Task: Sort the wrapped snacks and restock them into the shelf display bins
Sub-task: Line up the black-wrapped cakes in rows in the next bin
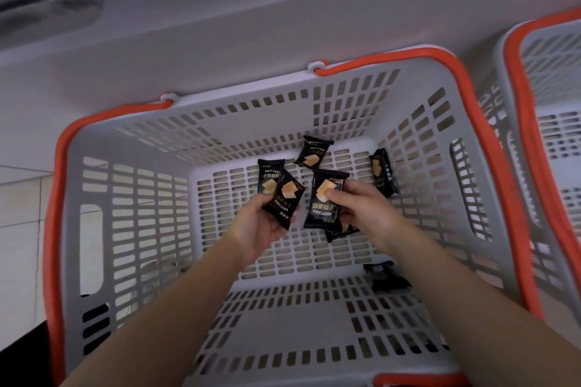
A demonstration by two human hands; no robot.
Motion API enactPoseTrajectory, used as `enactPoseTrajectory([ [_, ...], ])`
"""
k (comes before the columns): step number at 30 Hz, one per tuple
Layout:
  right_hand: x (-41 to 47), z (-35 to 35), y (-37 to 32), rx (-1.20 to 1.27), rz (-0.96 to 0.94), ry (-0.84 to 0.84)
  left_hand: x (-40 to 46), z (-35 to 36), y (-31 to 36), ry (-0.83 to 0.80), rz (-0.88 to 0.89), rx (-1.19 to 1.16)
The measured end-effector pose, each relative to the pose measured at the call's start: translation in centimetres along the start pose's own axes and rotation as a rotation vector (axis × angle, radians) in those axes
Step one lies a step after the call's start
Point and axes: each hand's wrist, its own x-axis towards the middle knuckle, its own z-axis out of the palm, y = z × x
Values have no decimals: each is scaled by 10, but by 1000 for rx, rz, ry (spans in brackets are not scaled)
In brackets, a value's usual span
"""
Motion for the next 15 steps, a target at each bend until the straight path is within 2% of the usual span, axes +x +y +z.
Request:
enactPoseTrajectory([
  [5,1,6,13,83,24,-26,7,14,-6,-26,55,138],
  [8,3,8,17,134,47,-4,7,19,-11,-69,154,188],
  [10,5,6,19,129,48,9,7,20,-11,-23,189,274],
  [12,7,5,22,-91,4,48,8,21,-11,87,178,436],
  [15,11,-1,25,-791,-249,143,9,21,-11,167,215,835],
])
